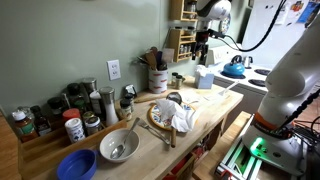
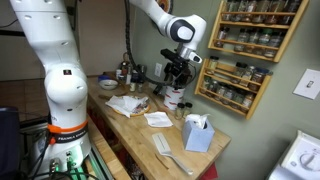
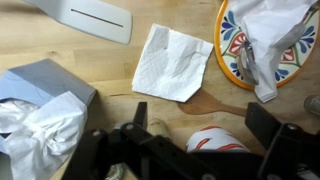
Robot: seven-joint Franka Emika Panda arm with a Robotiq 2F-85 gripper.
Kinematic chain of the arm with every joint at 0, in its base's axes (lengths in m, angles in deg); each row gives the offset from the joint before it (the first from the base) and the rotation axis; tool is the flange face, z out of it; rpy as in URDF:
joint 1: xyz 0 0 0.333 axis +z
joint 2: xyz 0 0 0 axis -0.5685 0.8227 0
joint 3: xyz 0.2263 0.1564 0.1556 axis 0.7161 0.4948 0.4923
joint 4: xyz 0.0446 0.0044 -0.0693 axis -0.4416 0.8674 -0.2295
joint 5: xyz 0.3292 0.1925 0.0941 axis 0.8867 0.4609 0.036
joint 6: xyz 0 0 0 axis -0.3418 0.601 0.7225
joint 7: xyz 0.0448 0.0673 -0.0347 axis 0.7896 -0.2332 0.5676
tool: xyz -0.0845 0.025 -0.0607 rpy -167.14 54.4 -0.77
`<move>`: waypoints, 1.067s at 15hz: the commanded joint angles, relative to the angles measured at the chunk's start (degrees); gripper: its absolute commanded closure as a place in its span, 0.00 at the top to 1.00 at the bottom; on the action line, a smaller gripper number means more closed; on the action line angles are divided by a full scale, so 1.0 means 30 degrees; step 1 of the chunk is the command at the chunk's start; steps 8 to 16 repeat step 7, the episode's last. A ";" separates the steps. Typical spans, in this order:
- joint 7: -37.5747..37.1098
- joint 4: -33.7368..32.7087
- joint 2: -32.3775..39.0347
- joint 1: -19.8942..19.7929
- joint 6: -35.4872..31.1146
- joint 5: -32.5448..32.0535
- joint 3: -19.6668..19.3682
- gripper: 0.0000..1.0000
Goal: Remove the spice shaker on the third shelf, second position to the left and put it on the table
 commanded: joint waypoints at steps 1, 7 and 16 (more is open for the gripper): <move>-0.1237 0.0924 -0.3108 -0.0010 0.1286 -0.1512 -0.0029 1.00; -0.0651 0.0007 -0.1720 0.0358 0.1067 -0.0878 -0.0368 1.00; -0.0651 0.0007 -0.1720 0.0358 0.1067 -0.0878 -0.0368 1.00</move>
